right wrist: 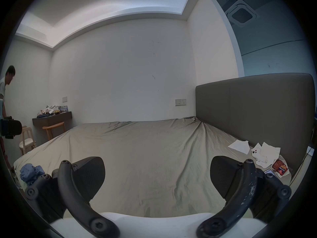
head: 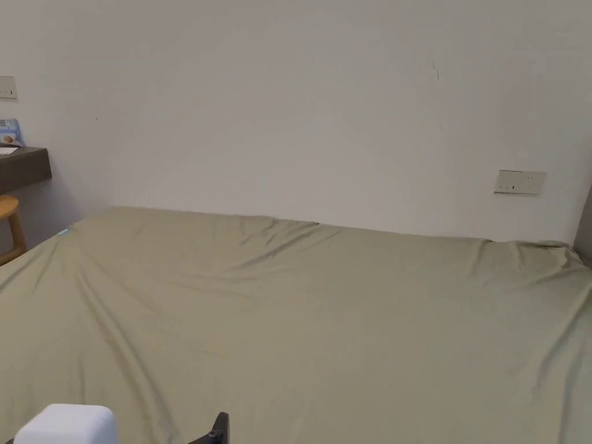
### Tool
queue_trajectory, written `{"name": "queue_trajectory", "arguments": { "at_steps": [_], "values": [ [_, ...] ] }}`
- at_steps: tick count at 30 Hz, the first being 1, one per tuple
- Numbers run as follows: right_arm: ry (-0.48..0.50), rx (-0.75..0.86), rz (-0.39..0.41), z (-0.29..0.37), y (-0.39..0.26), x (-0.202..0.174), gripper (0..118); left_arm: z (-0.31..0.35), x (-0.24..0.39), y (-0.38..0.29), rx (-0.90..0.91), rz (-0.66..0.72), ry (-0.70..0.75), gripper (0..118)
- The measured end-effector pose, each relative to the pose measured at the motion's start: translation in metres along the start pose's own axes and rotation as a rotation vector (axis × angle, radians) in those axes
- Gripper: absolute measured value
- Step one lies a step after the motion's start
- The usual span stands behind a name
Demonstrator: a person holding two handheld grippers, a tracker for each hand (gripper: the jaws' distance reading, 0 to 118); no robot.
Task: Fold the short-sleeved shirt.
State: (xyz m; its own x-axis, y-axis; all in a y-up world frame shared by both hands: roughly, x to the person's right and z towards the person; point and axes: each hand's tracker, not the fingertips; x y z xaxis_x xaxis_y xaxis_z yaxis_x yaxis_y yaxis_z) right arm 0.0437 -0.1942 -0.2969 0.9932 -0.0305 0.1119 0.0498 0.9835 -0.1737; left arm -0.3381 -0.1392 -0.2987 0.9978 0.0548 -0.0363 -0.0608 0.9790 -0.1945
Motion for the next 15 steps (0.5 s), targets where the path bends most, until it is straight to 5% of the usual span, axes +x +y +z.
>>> {"name": "queue_trajectory", "arguments": {
  "at_steps": [15],
  "values": [
    [0.027, -0.023, -0.015, -0.0009, -0.0021, -0.0003, 118, 0.0050, -0.0033, -0.0004, -0.001, 0.026, -0.084, 118]
  ]
}}
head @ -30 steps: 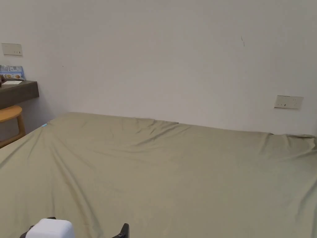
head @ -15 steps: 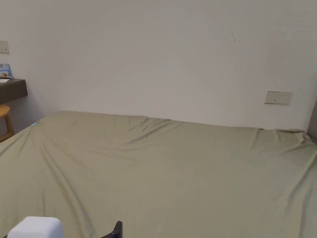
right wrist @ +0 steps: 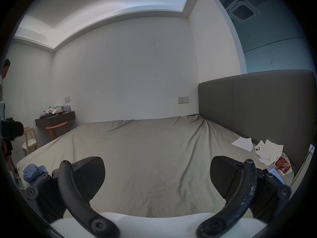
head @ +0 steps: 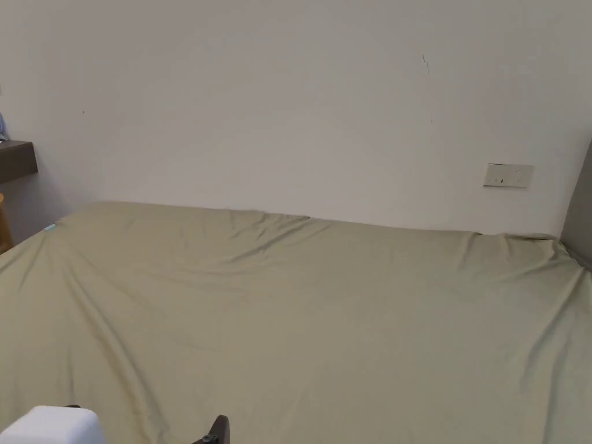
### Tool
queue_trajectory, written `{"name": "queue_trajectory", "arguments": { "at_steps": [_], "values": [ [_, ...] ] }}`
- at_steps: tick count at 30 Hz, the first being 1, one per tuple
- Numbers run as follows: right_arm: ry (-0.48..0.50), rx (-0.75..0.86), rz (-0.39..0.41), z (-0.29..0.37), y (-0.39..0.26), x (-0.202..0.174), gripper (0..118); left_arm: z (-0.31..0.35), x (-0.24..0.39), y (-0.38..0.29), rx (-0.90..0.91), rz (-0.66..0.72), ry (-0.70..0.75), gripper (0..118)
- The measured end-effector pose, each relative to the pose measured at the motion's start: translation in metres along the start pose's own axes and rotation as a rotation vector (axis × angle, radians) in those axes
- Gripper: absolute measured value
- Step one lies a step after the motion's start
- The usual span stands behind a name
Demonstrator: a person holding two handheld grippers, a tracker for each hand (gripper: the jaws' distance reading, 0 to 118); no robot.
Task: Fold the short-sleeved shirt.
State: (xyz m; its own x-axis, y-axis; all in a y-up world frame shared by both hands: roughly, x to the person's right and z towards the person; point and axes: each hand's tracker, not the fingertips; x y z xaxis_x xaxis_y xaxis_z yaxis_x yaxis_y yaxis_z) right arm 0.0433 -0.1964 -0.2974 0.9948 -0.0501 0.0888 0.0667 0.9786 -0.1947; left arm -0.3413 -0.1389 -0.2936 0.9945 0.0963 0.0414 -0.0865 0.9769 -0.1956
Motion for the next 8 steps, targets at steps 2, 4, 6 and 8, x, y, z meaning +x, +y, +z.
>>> {"name": "queue_trajectory", "arguments": {
  "at_steps": [2, 4, 6, 8],
  "values": [
    [0.002, 0.000, 0.004, -0.0005, -0.0005, -0.0002, 118, 0.0023, 0.0009, 0.0024, 0.014, -0.011, 0.004, 118],
    [0.003, 0.000, 0.002, -0.0009, -0.0001, -0.0007, 118, 0.0015, 0.0003, 0.0040, 0.019, -0.024, 0.001, 118],
    [0.006, 0.004, 0.001, -0.0008, 0.0004, -0.0021, 118, 0.0009, 0.0003, 0.0050, 0.018, -0.030, 0.011, 118],
    [0.008, 0.005, 0.005, -0.0009, 0.0010, -0.0033, 118, -0.0010, 0.0001, 0.0046, 0.030, -0.030, 0.041, 118]
  ]
}}
